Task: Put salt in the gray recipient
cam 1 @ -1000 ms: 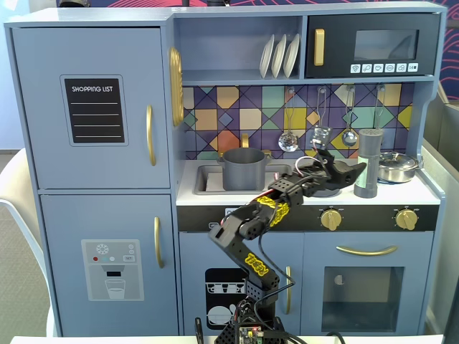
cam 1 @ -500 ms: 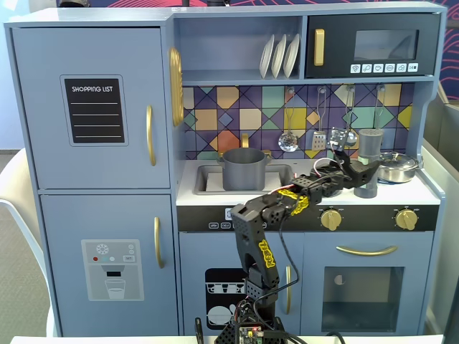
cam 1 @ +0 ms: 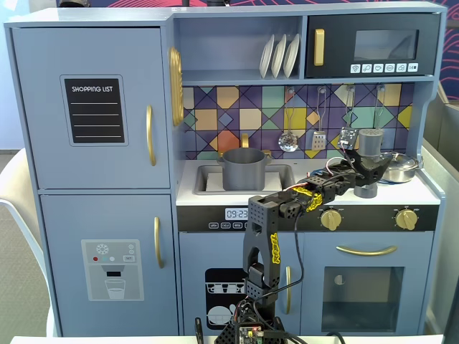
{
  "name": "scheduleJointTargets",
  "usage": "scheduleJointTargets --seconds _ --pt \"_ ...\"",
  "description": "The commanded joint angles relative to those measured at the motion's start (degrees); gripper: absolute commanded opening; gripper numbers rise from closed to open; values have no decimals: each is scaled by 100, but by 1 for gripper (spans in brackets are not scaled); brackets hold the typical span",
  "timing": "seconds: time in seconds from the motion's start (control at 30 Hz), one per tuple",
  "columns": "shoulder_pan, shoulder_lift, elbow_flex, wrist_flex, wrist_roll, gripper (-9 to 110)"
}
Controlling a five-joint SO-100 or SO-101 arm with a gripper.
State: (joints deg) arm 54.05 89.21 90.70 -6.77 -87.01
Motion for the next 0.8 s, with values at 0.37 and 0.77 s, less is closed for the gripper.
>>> scheduleJointTargets --seconds 0.37,0.77 --pt "-308 -686 -1380 -9 -246 27" --pt "-475 -167 -1591 -114 448 0"
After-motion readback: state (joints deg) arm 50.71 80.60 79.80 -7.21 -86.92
